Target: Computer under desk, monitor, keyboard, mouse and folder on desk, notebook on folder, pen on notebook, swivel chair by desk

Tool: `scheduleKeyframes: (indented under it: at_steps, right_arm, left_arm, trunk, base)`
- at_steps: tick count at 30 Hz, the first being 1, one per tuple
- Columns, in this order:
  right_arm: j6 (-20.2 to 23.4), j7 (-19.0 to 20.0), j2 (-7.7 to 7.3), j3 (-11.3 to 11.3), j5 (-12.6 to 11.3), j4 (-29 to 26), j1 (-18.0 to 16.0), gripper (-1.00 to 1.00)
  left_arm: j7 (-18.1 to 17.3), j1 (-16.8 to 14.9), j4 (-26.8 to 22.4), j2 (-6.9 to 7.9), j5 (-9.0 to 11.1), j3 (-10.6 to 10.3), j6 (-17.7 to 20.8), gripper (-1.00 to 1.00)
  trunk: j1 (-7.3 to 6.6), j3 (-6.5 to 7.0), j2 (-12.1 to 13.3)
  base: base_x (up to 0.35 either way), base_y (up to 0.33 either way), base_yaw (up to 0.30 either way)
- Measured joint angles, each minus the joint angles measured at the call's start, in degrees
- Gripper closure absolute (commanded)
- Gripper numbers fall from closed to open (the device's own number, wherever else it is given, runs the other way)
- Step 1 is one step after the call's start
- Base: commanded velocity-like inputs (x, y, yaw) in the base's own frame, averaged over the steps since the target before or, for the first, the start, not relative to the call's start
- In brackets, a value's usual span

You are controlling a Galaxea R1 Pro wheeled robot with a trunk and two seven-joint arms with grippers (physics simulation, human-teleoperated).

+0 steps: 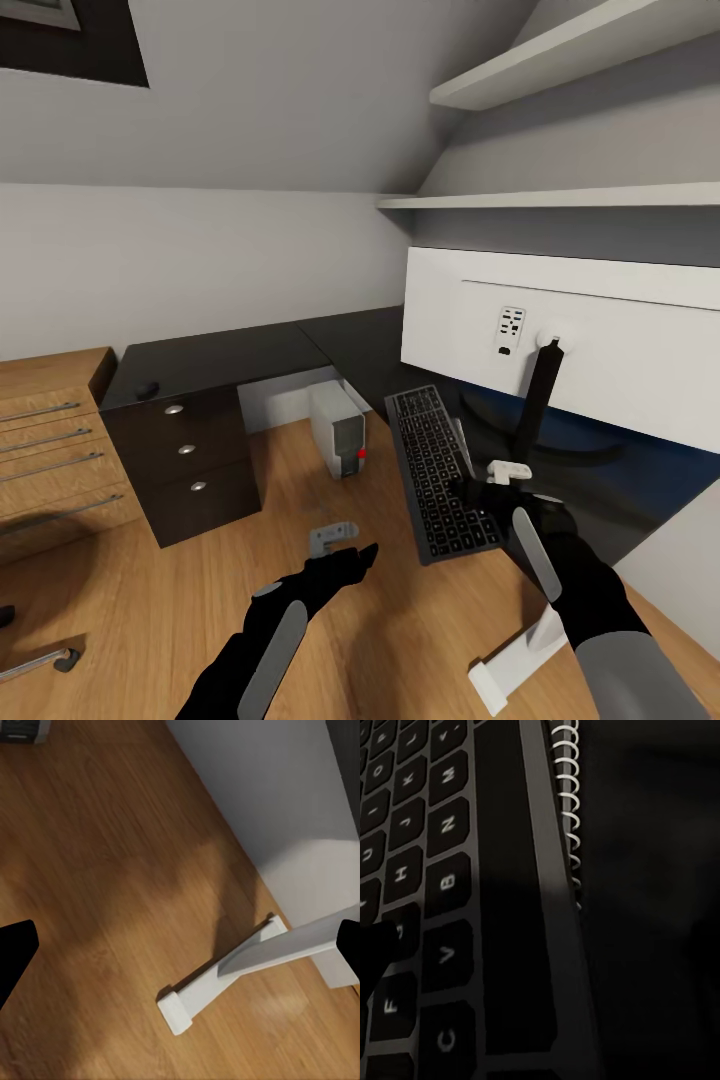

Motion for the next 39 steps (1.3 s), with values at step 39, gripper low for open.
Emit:
scheduleKeyframes:
  at_steps: [39]
  right_arm:
    - [0.14,-0.02,-0.07,-0.03,0.40,-3.25,2.42,-1.00]
  left_arm:
    - [0.11,0.00,0.05,-0.03,-0.10,-0.26,-0.09,-1.00]
  trunk:
    - [0.00,0.00,0.00]
  base:
    - [0.000,0.000,0.000]
